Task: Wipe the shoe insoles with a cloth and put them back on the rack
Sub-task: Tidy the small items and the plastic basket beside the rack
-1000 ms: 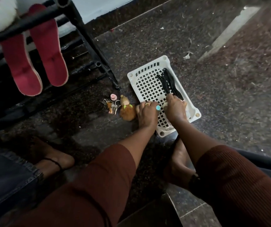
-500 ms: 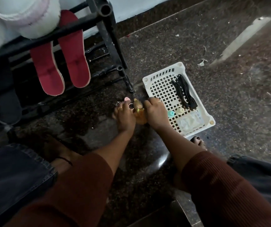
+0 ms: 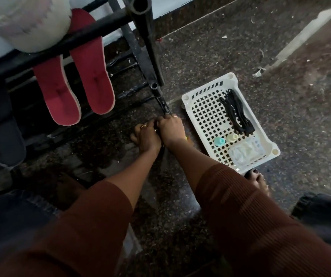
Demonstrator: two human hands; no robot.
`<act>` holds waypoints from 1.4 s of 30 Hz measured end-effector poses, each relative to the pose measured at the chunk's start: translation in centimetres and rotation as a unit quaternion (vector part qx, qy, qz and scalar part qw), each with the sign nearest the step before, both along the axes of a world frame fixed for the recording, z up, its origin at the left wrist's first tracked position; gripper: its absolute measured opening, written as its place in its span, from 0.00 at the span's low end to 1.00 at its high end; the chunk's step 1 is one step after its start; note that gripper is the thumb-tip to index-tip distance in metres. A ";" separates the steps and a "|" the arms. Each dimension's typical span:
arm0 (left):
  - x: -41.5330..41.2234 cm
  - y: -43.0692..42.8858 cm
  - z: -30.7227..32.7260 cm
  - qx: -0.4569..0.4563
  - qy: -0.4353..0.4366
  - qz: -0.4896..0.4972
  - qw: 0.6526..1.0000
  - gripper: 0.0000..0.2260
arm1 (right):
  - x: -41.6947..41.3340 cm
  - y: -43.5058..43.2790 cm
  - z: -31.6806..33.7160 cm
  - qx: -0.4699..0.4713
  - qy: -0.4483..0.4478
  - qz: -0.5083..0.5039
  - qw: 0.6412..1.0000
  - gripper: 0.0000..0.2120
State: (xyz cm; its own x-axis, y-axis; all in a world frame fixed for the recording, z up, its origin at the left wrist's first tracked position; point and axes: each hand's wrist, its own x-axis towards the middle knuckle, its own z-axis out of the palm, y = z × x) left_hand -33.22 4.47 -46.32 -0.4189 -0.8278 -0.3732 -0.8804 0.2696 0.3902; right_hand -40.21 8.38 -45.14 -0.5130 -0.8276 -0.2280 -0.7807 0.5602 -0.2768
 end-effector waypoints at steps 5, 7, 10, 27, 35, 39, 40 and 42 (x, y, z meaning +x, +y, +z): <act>0.7 3.3 1.5 -0.028 0.048 -0.019 0.998 0.15 | 0.2 4.5 1.6 -0.087 0.038 -0.025 0.995 0.02; 0.7 5.1 1.9 -0.019 0.084 -0.042 0.995 0.15 | 0.2 7.4 2.5 -0.135 0.039 -0.054 0.989 0.09; 0.3 8.2 2.9 -0.003 0.099 -0.067 0.993 0.15 | 0.2 11.5 3.7 -0.160 0.056 -0.126 0.977 0.13; 1.5 13.7 4.1 0.066 -0.022 -0.110 0.991 0.15 | -1.1 17.3 3.4 0.079 0.036 -0.225 0.970 0.10; 3.4 8.8 3.7 0.031 -0.005 -0.031 0.999 0.14 | 0.8 15.8 3.7 -0.030 0.030 -0.171 0.984 0.08; 4.2 5.7 2.4 0.018 0.017 0.027 0.999 0.12 | 1.8 12.4 3.1 -0.084 -0.048 -0.117 0.988 0.05; 4.2 4.9 2.0 0.027 0.019 0.040 0.999 0.13 | 1.9 11.4 2.9 -0.078 -0.091 -0.131 0.984 0.09; 3.9 3.7 1.5 0.043 0.005 0.050 0.998 0.14 | 1.9 9.3 2.3 -0.073 -0.118 -0.140 0.980 0.12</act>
State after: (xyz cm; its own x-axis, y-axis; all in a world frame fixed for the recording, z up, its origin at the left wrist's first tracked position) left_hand -29.36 8.13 -44.83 -0.3403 -0.8303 -0.4414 -0.8973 0.1465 0.4163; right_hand -38.35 17.72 -42.86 -0.6720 -0.6940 -0.2585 -0.5058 0.6850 -0.5244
